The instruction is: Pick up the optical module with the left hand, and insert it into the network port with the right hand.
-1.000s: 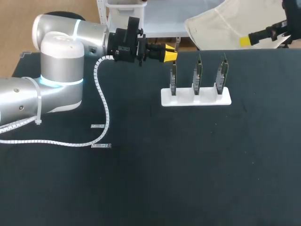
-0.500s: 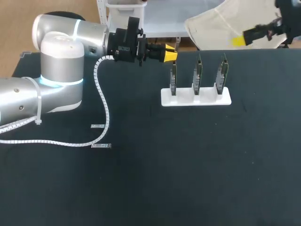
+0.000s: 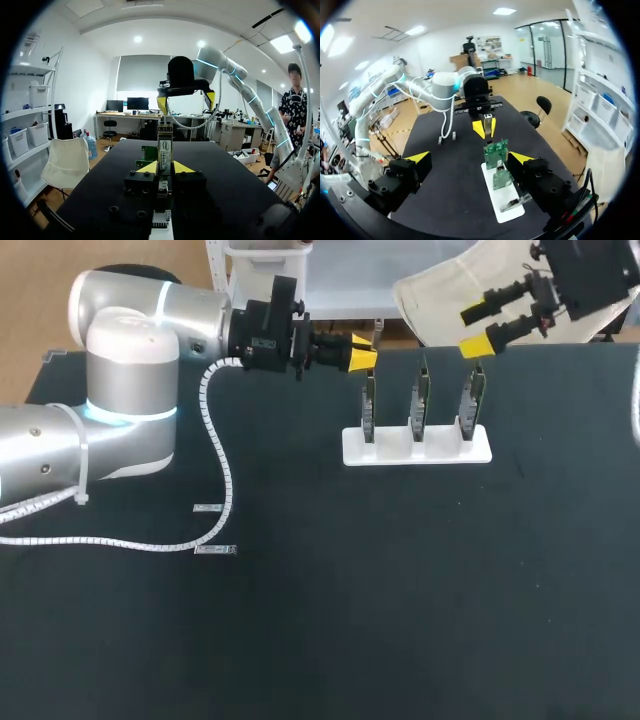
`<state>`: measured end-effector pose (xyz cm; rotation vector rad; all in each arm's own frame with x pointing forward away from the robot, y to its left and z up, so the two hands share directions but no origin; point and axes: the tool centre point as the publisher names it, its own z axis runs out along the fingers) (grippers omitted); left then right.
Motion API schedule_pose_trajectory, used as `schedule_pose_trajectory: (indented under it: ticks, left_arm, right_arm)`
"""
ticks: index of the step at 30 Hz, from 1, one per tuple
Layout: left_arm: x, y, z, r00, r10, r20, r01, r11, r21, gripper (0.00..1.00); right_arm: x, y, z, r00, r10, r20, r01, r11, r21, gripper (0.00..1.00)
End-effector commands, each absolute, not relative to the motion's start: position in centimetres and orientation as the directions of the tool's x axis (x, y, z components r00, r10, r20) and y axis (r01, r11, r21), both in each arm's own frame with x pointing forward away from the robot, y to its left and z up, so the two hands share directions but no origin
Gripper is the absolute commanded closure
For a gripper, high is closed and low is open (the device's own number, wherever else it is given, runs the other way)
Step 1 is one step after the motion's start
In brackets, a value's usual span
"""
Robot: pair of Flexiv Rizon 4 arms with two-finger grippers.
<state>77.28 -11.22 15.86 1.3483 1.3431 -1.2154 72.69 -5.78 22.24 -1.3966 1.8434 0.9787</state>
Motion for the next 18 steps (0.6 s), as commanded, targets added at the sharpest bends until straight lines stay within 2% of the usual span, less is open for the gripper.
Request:
schedule_pose_trajectory:
  ticks: [1,11,18]
  left_arm:
    - [77.5,-11.3,15.7,-0.05,0.163,-0.985,0.996,-0.06,-0.061,1.0]
    - [77.5,-11.3,15.7,-0.05,0.163,-0.985,0.996,-0.06,-0.061,1.0]
    - [77.5,-11.3,15.7,-0.05,0.163,-0.985,0.996,-0.06,-0.061,1.0]
  right_arm:
    - [74.1,-4.4,22.3,-0.217,-0.527,-0.822,-0.969,0.017,0.246,0.0]
    - [74.5,-1.8,22.0,-0.152,-0.543,-0.826,-0.984,0.002,0.18,0.0]
    - [75.5,-0.9,21.7,-0.16,-0.538,-0.827,-0.987,0.058,0.153,0.0]
